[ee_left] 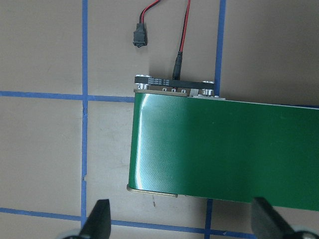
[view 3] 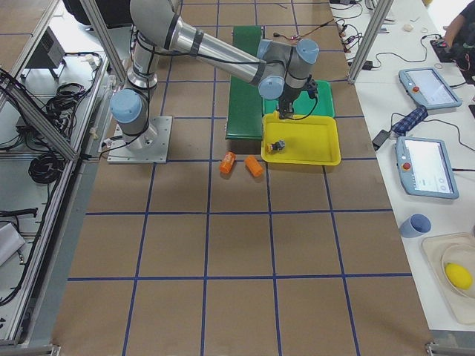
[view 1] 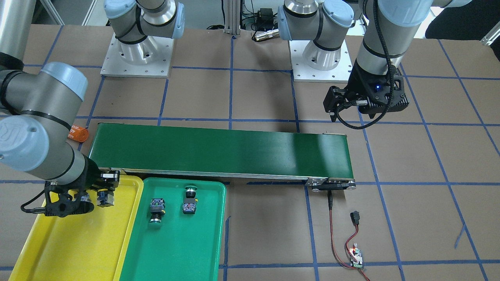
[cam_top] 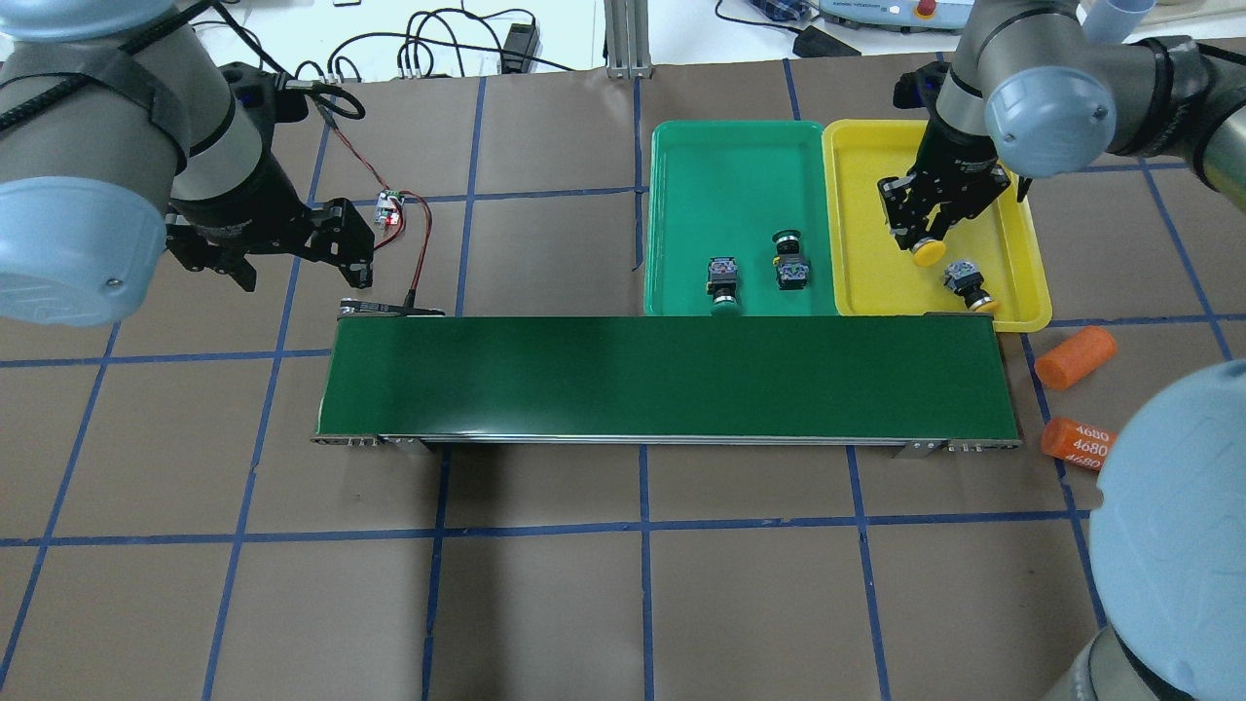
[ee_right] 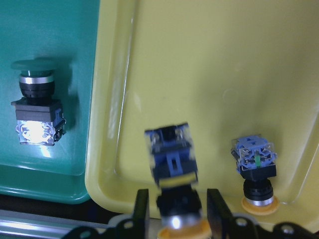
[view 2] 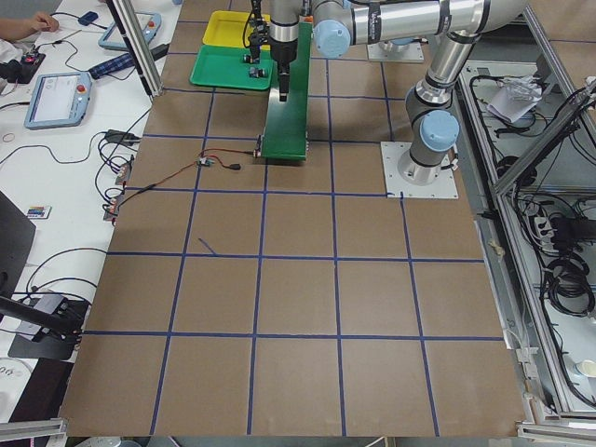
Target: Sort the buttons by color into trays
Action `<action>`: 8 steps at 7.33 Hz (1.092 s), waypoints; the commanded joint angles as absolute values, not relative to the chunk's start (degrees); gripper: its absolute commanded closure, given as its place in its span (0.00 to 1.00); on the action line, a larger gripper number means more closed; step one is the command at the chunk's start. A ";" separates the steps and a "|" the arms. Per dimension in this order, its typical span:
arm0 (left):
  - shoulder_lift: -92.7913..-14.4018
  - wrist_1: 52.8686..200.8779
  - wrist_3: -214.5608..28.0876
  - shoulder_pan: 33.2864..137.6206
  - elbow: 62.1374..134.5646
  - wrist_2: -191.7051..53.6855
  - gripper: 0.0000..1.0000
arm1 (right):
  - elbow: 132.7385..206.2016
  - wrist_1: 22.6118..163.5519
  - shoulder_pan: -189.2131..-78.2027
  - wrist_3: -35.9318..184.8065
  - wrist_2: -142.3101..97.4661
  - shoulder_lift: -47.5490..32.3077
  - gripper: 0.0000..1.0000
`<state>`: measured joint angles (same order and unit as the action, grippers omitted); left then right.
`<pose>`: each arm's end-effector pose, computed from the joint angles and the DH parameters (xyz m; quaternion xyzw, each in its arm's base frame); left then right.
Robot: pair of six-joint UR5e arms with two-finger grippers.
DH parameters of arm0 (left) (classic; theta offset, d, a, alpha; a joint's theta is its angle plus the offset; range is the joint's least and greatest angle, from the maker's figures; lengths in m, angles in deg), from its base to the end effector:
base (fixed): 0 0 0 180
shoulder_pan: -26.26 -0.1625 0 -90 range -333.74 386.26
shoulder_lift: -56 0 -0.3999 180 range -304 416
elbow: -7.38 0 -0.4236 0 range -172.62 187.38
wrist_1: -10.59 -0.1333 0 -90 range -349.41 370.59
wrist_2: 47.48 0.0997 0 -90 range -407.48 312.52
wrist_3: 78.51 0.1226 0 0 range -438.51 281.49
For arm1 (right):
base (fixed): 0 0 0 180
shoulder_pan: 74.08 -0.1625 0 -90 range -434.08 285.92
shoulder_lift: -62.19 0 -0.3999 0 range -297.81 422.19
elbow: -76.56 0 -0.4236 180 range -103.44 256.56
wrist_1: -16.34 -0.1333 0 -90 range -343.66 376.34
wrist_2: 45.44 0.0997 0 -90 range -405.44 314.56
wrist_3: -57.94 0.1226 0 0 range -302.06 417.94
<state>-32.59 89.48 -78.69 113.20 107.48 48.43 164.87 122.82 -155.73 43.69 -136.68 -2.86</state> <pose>-0.0931 -0.5194 0.3806 -0.0293 0.9980 -0.0198 0.0521 0.0360 -0.6546 0.2243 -0.0520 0.9968 0.0601 0.0010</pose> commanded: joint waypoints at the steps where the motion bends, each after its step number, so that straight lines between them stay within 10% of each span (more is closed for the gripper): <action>1: -32.60 89.52 -78.68 113.18 107.58 48.59 0.00 | 164.45 120.16 -155.64 43.35 -136.33 -4.94 0.00; 8: -31.72 89.26 -79.56 113.36 107.67 48.24 0.00 | 165.16 104.92 -167.15 47.30 -136.15 -29.22 0.00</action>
<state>-31.85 89.22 -79.53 113.34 107.99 48.27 164.80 105.10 -166.76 47.42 -136.12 -27.48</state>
